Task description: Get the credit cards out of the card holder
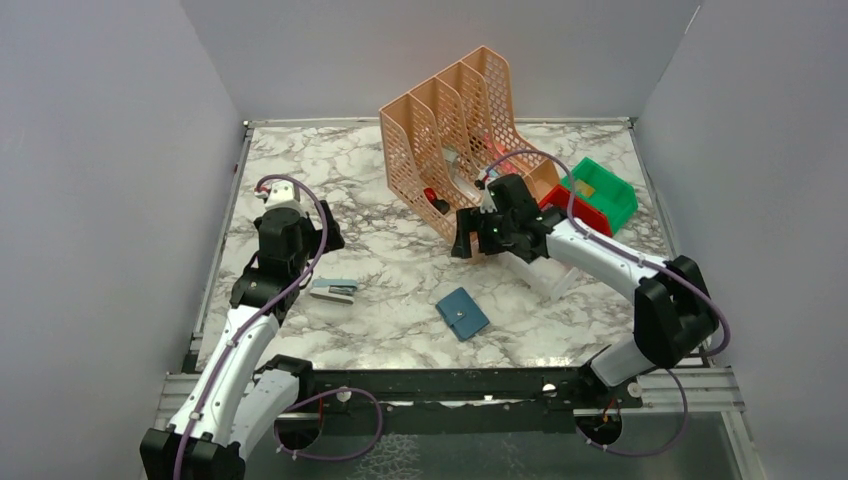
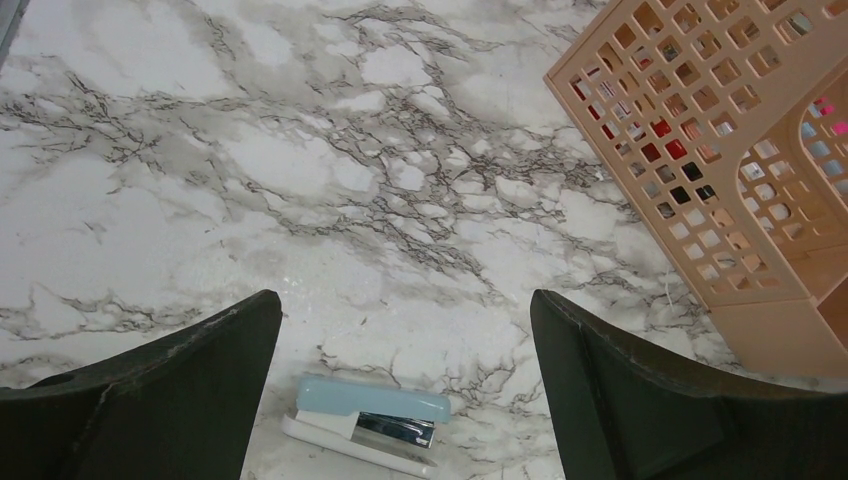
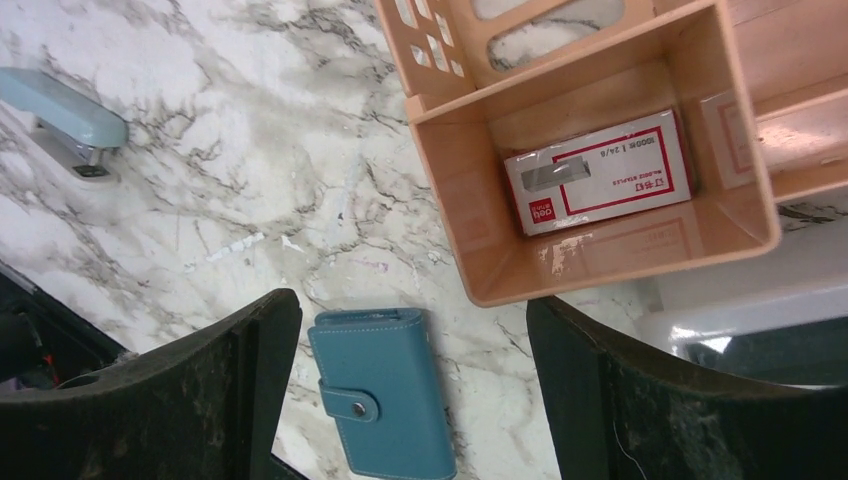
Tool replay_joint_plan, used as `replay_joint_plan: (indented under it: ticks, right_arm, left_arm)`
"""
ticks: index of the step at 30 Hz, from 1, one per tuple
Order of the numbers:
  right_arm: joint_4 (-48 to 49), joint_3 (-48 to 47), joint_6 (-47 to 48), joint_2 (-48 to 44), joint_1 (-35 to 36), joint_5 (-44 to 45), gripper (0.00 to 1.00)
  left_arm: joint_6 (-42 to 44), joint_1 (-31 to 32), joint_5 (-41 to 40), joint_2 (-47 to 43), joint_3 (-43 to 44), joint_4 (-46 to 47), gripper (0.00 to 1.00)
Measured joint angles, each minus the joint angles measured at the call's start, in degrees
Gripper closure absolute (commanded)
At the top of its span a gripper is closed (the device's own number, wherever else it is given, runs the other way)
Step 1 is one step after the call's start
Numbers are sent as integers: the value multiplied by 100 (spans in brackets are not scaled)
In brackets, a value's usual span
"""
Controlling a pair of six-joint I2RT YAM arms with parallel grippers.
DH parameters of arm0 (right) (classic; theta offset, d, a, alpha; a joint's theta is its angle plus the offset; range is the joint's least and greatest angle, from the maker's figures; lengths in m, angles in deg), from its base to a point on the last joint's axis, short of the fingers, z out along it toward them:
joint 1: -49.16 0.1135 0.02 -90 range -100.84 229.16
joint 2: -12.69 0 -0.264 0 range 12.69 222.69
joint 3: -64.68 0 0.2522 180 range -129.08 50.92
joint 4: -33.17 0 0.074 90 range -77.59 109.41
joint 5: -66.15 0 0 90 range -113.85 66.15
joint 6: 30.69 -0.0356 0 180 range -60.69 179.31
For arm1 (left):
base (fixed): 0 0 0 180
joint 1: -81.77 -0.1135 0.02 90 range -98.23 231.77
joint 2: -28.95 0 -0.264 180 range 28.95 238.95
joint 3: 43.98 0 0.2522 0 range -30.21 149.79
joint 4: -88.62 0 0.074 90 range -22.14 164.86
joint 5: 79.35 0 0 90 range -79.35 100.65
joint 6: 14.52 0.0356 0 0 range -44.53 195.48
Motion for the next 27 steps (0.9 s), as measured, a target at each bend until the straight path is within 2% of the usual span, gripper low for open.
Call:
replay_joint_plan:
  ticks: [8,17,27]
  right_arm:
    - [-146,-479,90,1097,157,-39,13]
    - [-125,-1888,136,2234,286,-22,14]
    - [-140,-3049,20,3189,365,446,14]
  left_arm:
    - [4,-46,24,66,0,0,1]
    - [20,-133,68,162,0,0,1]
    - [20,-175,125,186,0,0,1]
